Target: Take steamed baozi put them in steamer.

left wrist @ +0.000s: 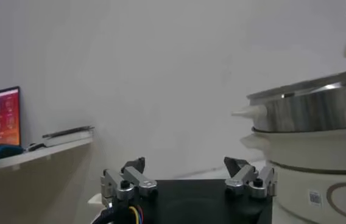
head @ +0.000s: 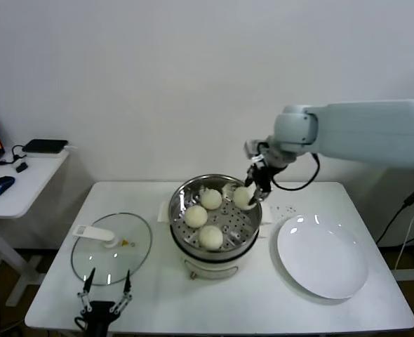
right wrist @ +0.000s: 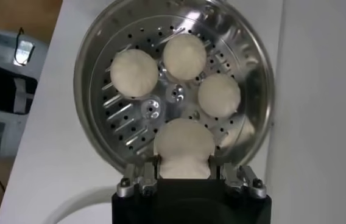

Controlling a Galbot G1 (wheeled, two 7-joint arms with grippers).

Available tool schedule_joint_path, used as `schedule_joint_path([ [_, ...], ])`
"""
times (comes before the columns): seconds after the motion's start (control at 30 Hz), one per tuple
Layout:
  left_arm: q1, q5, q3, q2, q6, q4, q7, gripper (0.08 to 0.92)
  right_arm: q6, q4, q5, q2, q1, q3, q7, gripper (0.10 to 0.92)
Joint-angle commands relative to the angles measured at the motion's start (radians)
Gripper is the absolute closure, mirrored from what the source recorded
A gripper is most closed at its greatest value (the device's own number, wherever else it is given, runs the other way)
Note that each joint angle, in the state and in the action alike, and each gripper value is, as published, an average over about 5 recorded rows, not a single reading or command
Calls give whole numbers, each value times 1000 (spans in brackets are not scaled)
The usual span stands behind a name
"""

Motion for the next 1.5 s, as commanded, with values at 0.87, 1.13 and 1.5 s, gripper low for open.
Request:
schedule_joint_path([
  [0.87,-6,-2,-6,-3,-12,6,-3,177,-72,-41,15,5,-164,96,98,274],
  [1.13,9,1,-4,2,-11,-10,-1,177,-53,99,109,-149,87,25,56,203],
  [1.5,10,15,-3,0,-9,-11,-2,177,65,384,211,-642,-299,391,680,203],
])
